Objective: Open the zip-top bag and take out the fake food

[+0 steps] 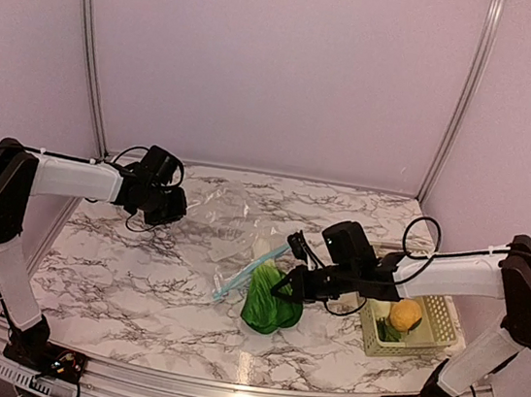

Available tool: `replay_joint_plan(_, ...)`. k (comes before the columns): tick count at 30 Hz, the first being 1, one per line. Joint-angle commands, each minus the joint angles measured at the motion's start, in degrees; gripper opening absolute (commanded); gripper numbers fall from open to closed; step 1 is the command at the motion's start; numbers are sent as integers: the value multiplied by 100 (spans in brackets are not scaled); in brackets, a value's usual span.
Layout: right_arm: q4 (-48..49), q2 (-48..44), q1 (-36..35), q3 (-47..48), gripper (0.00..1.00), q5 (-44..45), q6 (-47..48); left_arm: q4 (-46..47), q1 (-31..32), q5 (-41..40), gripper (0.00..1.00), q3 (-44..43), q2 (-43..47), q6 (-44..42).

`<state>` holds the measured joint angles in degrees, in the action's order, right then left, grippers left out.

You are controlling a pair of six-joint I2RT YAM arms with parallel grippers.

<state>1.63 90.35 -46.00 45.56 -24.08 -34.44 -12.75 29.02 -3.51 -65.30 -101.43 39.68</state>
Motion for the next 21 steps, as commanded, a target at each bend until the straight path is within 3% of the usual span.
replay_joint_plan(1,-807,-398,7,314,1,-185,445,-164,-242,-41,0,-165,-172,-121)
replay_joint_plan(12,-2006,-1597,74,234,2,472,478,-400,-411,42,0,-251,-168,-375)
replay_joint_plan(21,-2894,-2499,594,342,2,1127,419,-582,-432,167,0,-266,-30,-561)
